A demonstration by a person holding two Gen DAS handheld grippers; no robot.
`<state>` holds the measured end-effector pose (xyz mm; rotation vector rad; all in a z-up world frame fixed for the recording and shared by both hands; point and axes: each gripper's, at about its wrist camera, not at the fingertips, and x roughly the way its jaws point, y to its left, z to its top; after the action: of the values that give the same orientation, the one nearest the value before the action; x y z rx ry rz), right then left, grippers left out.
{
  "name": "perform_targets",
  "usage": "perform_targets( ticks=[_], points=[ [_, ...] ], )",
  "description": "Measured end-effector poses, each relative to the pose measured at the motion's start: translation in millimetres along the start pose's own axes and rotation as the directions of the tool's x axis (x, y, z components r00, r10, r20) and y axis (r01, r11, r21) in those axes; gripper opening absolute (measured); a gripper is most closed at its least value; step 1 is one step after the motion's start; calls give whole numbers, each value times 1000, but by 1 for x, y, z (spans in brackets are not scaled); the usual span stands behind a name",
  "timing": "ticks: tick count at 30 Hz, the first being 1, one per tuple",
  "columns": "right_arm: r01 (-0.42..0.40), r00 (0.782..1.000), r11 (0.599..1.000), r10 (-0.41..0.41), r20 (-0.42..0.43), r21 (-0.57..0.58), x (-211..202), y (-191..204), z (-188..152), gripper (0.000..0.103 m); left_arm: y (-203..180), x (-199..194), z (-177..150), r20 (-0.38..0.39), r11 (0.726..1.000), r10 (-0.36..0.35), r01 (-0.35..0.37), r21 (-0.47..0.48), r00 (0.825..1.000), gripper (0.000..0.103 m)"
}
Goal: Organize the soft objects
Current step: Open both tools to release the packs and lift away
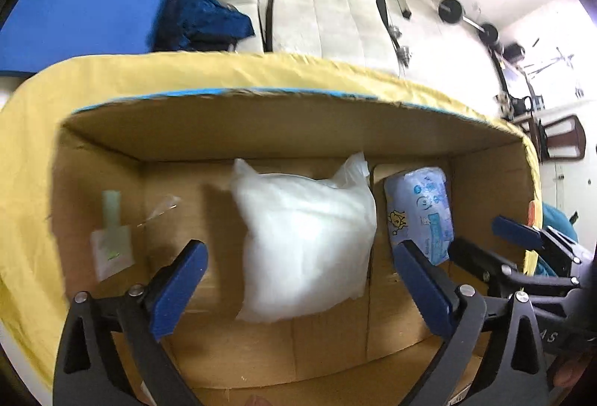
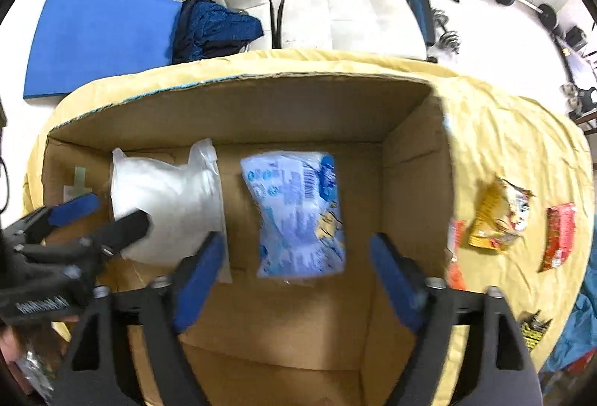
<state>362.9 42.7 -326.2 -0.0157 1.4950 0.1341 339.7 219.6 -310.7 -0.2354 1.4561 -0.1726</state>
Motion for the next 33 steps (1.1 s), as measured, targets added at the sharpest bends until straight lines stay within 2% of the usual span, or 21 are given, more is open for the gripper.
perform_targets(
  ticks=[2,4,6,11,15,18,27,29,33],
  points=[
    [-3,1000,1000,3,8,3,-6,-2,-10,102,20,2,-8,21,1000,14,-14,-13,1000,103],
    [4,1000,1000,-4,14,-4,-10,-1,-22,103,20,-5,-17,48,1000,17,-17,-13,999,103],
    [14,1000,1000,-13,22,-10,-15,0,-34,103,15,-9,-28,42,999,33,-33,-11,999,103],
    [21,998,1000,-20,64,-14,-32,4,-64,103,8,-25,-57,120,997,74,-70,-33,990,103],
    [14,995,1000,-12,101,-11,-49,8,-83,103,-6,-44,-76,200,989,147,-148,-10,969,103],
    [16,991,1000,-13,135,-21,-64,10,-99,103,-18,-67,-98,261,983,174,-182,7,950,103],
    [-19,973,999,25,231,-27,-133,10,-155,103,-34,-124,-145,332,986,156,-168,9,930,103],
    [-31,969,999,35,243,-21,-146,8,-166,103,-39,-133,-154,340,982,173,-186,8,924,103],
    [-60,964,998,63,258,-21,-164,7,-183,103,-44,-148,-171,345,987,154,-162,-7,926,103]
  ],
)
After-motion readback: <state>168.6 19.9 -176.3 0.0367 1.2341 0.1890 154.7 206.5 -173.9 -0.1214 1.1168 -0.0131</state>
